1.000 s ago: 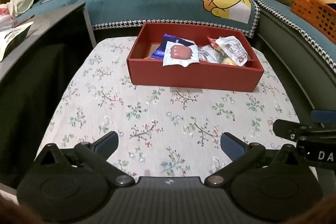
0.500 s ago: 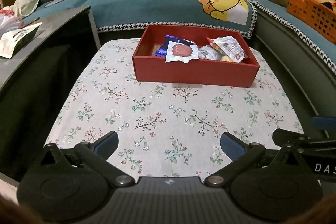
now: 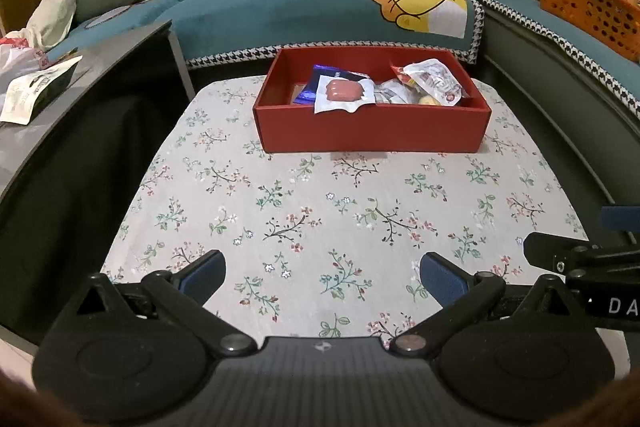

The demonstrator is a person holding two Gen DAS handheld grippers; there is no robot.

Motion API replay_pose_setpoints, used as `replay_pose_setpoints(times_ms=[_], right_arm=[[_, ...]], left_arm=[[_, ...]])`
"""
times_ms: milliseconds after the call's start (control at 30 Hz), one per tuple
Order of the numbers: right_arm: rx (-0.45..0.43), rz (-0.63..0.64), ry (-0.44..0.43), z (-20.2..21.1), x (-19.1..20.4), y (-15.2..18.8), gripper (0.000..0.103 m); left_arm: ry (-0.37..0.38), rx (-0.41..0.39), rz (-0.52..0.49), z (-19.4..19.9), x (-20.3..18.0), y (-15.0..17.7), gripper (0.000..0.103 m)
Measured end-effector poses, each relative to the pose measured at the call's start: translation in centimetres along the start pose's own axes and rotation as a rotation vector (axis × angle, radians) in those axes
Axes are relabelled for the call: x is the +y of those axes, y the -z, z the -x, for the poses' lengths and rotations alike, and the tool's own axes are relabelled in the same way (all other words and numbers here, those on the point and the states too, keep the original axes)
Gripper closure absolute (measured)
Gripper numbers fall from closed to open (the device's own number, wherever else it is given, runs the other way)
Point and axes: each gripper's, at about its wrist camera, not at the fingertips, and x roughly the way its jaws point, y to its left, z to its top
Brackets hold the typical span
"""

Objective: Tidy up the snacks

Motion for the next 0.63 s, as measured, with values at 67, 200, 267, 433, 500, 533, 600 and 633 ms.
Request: replay_pose_setpoints(times_ms=[67, 200, 267, 433, 500, 533, 600, 633], right_arm=[[0.002, -0.001, 0.000, 0.00, -0.01, 0.02, 0.015], [0.002, -0.001, -0.001, -0.01, -0.02, 0.01, 0.015], [0.001, -0.002, -0.001, 0.00, -0.02, 0.03, 0.015], [0.001, -0.001, -0.002, -0.01, -0.04, 0.04, 0.015], [0.000, -0.002, -0.003, 0.01, -0.02, 0.11, 0.014], [0.000, -0.001, -0.003, 0.01, 0.02, 0.14, 0.014], [0.000, -0.002, -0.003, 0.00, 0.03, 0.15, 0.014], [0.000, -0.002, -0.003, 0.02, 0.05, 0.17, 0.014]], left_arm=[[-0.003, -0.002, -0.002, 0.06, -0.05, 0.04, 0.000], [0.001, -0.001, 0.001, 0.08, -0.02, 0.10, 0.000], [-0.001, -0.005, 0.000, 0.14, 0.02, 0.10, 0.000], [-0.008, -0.014, -0.003, 0.27, 0.03, 0.13, 0.000], [-0.007, -0.015, -0.003, 0.27, 0.08, 0.12, 0.000], [-0.008, -0.017, -0.003, 0.27, 0.09, 0.10, 0.000], [-0.011, -0.018, -0.003, 0.31, 0.05, 0.10, 0.000], [-0.011, -0.017, 0.000, 0.33, 0.10, 0.11, 0.000]])
